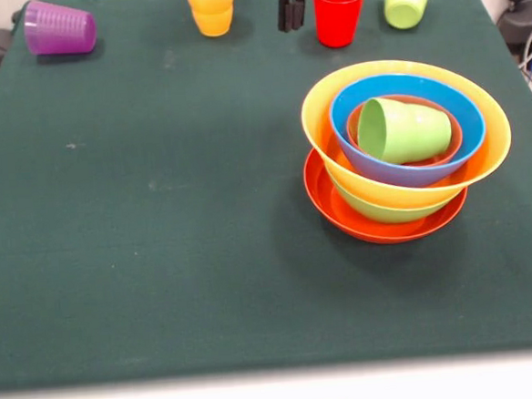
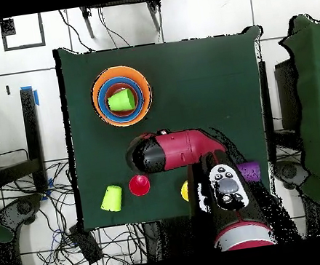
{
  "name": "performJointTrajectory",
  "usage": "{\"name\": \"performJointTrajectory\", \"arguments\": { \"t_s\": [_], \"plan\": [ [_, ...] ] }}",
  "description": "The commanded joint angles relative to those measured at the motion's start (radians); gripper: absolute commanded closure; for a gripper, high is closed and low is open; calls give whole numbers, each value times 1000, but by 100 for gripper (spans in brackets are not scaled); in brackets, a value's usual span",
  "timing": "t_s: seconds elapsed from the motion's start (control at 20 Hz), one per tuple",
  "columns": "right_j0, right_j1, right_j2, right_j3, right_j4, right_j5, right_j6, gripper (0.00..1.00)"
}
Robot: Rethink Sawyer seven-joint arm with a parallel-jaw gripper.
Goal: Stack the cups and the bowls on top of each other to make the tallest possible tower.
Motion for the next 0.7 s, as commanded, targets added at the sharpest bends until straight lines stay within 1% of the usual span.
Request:
{"name": "performJointTrajectory", "arguments": {
  "t_s": [0.05, 0.25, 0.4, 0.45, 0.6, 0.7],
  "plan": [
    [44, -37, -50, 19, 13, -20, 213, 100],
    [33, -48, -14, 14, 28, -45, 181, 100],
    [24, -71, 18, -48, 70, 39, 148, 100],
    [36, -81, 5, -70, 79, 95, 147, 100],
    [45, -98, 14, -108, 87, 133, 122, 100],
    [45, -109, 24, -113, 96, 143, 113, 100]
  ]
}}
